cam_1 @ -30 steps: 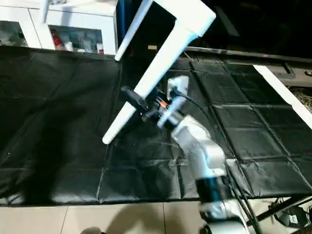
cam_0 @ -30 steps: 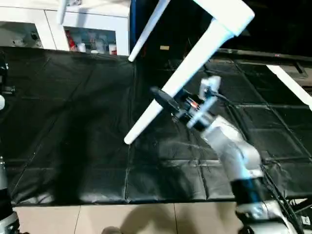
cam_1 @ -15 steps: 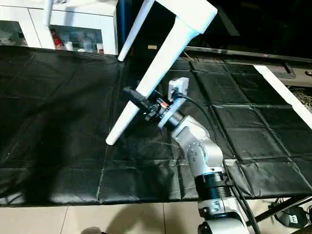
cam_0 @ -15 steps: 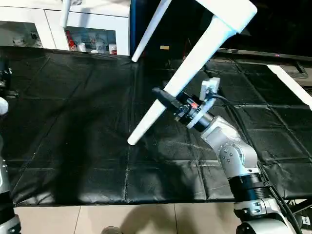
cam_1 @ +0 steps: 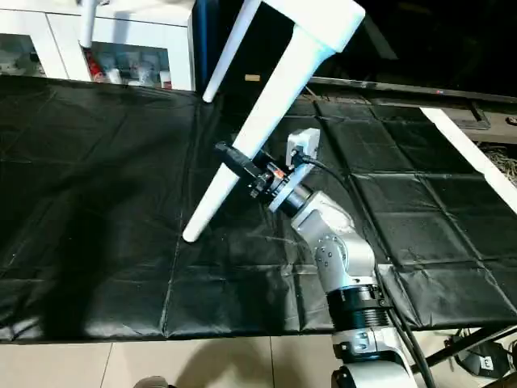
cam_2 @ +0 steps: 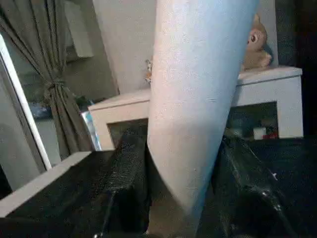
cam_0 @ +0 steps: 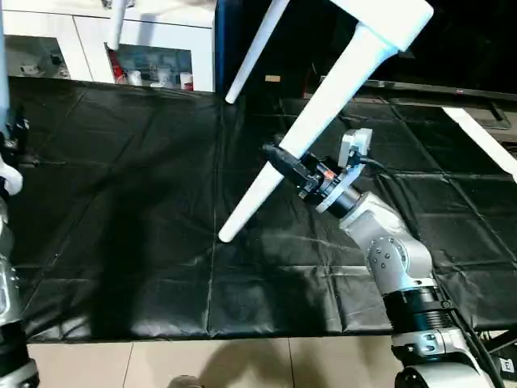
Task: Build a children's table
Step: Flip table
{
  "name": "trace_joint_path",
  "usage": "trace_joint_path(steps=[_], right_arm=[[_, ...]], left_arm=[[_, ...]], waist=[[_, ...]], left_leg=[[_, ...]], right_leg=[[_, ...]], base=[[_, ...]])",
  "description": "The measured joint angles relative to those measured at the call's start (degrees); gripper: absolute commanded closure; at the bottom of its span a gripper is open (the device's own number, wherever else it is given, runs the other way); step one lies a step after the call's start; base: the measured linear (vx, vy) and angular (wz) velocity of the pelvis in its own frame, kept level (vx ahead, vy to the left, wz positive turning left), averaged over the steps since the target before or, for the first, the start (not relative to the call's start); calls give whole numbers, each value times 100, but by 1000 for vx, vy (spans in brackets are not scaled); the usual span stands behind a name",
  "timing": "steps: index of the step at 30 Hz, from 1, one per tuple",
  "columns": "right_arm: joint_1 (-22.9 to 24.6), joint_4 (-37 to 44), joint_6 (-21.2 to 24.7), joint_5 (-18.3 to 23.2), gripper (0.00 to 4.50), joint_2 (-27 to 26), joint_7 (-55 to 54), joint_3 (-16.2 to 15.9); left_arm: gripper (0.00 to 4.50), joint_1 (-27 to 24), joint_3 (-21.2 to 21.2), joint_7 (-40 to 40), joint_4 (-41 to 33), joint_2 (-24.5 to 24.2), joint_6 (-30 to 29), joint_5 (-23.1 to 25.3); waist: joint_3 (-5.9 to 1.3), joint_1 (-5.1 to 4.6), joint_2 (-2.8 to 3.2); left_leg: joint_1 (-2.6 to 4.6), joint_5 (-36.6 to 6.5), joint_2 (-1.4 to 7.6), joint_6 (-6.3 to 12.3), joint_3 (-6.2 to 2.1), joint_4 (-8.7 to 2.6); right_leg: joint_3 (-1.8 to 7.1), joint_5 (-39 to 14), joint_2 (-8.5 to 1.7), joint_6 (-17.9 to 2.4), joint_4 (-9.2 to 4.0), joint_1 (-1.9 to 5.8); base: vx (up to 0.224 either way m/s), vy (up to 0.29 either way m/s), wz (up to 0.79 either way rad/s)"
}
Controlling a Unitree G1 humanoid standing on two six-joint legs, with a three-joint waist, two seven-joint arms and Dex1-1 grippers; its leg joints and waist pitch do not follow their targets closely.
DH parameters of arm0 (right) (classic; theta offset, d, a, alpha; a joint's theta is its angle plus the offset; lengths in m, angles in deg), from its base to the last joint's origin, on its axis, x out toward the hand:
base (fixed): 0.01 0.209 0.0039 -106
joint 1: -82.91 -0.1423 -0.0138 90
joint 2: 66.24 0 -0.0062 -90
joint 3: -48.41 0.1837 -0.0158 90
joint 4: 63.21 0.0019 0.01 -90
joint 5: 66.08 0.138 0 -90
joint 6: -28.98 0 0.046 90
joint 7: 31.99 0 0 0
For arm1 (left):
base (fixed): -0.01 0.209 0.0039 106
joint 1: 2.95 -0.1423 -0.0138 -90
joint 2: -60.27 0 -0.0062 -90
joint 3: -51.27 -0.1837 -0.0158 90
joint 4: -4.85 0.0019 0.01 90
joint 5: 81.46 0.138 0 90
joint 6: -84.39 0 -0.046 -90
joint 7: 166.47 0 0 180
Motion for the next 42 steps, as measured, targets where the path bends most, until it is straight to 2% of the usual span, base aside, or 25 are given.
trace_joint_path(steps=[6,8,12,18,27,30,31,32,34,37,38,42], right_arm=[[52,346,59,-126,286,297,5,-4],[80,485,103,-166,286,367,9,-2],[302,962,260,-249,288,592,-35,-11],[518,1365,415,-314,288,792,-113,-9],[575,1418,395,-528,288,797,-226,-42],[575,1264,210,-628,288,685,-335,-70],[574,1195,102,-685,253,632,-406,-85],[574,1135,4,-746,218,584,-464,-90],[581,987,-163,-887,215,513,-616,-122],[851,743,-166,-1025,178,403,-714,-192],[929,739,-169,-1038,169,392,-715,-204],[1167,771,-435,-1038,136,283,-679,-217]], left_arm=[[296,-414,-22,-20,-224,267,-106,-98],[296,-553,-62,-20,-210,387,-145,-161],[298,-837,-182,-1,-247,628,-208,-328],[298,-1208,-373,-20,-310,915,-261,-358],[298,-1336,-462,-141,-385,953,-261,-319],[298,-1367,-473,-142,-389,942,-257,-304],[298,-1374,-475,-142,-389,928,-255,-302],[263,-1388,-485,-141,-389,920,-255,-302],[228,-1437,-525,-129,-396,903,-255,-299],[206,-1667,-718,-11,-473,879,-225,-271],[185,-1682,-702,10,-475,875,-215,-284],[160,-1934,-500,276,-503,892,149,-602]], waist=[[-2,4,-8],[2,4,-30],[-1,29,-46],[-3,12,-75],[-13,-10,-107],[-24,-28,-121],[-27,-36,-125],[-27,-45,-125],[-26,-71,-124],[-13,-109,-106],[-5,-123,-94],[4,-193,-80]], left_leg=[[-2,0,0,0,4,-7],[-3,0,5,0,4,-11],[-5,-1,5,1,6,-12],[2,-1,8,2,6,-14],[6,-1,8,2,6,-14],[20,-1,9,2,7,-15],[25,-1,8,2,7,-15],[33,-1,7,2,7,-14],[62,-2,4,2,7,-14],[67,-3,1,4,4,-26],[63,-3,1,4,4,-32],[56,-4,-2,5,7,-45]], right_leg=[[0,0,0,0,-10,0],[-2,0,5,1,-11,-3],[-4,-2,3,3,-24,6],[-4,-13,5,23,-26,12],[-3,-18,5,34,-26,13],[-2,-18,6,34,-24,21],[-2,-18,5,35,-24,23],[-1,-18,5,35,-24,30],[2,-20,4,37,-29,55],[0,-21,4,39,-73,73],[0,-21,4,39,-88,75],[2,-12,4,38,-110,72]], base=[[0,0,0],[0,0,0],[0,0,0],[0,0,0],[0,0,0],[0,0,0],[0,0,0],[0,0,0],[0,0,0],[0,0,0],[0,0,0],[0,0,0]])
